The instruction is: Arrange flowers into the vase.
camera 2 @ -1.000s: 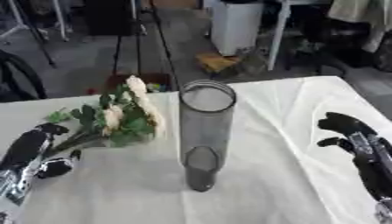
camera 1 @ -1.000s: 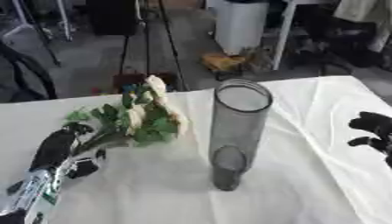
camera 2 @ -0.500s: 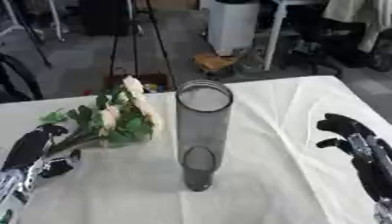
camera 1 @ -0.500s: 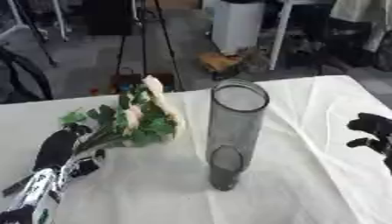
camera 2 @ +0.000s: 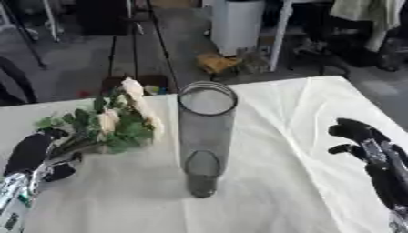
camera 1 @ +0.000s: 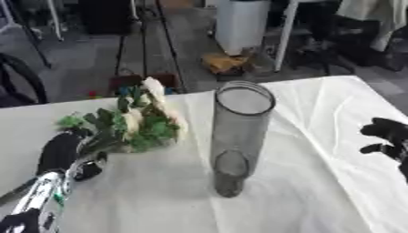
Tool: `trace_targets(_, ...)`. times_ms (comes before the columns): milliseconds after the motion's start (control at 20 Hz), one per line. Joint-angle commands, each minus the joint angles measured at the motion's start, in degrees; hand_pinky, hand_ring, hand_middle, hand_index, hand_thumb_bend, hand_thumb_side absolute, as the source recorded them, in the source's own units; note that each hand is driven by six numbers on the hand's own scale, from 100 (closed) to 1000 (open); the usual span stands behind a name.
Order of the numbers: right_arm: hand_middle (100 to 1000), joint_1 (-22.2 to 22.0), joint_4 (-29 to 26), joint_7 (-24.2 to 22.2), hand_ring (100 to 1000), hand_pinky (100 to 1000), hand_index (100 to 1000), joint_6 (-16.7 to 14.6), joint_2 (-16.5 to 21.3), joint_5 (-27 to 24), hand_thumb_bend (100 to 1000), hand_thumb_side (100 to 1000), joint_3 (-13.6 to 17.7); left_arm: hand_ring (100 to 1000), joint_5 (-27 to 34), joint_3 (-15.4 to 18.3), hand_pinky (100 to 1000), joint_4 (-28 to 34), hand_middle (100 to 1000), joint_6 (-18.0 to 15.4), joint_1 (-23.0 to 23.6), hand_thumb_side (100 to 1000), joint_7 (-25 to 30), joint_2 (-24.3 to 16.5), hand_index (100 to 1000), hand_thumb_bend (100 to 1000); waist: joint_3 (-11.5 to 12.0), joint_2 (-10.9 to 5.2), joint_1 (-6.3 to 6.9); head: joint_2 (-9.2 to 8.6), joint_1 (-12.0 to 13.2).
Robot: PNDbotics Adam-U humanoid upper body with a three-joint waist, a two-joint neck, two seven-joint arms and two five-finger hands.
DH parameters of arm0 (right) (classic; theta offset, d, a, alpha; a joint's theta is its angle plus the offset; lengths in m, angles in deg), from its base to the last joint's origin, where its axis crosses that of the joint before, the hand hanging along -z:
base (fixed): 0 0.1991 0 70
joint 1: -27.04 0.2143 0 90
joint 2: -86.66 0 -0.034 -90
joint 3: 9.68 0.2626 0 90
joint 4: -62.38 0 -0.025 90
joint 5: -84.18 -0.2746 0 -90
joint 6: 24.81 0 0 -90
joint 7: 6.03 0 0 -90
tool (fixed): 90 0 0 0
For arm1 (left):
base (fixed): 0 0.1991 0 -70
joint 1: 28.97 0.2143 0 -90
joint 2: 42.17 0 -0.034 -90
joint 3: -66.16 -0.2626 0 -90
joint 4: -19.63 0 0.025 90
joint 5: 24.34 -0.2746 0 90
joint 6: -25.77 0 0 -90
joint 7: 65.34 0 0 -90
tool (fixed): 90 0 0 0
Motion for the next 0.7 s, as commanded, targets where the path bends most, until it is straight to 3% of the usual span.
trace_targets(50, 723, 0.4, -0.6, -0.2, 811, 616, 848, -0.2, 0.8, -0.3, 100, 895, 0.2, 672, -1.2, 0.8, 687, 0.0, 675, 0.6, -1.8, 253, -0.6, -1.4, 780, 317, -0.2, -0.54, -0.25, -0.66, 0.2)
trace_targets(700, 723, 0.7, -0.6, -0.4, 811, 616, 848, -0.1, 0.4, -0.3, 100, 895, 0.1, 631, -3.4, 1.9, 654, -2.4, 643, 1.9, -3.2, 263, -1.7, -2.4, 769, 291, -1.1, -0.04, -0.22, -1.11, 0.3)
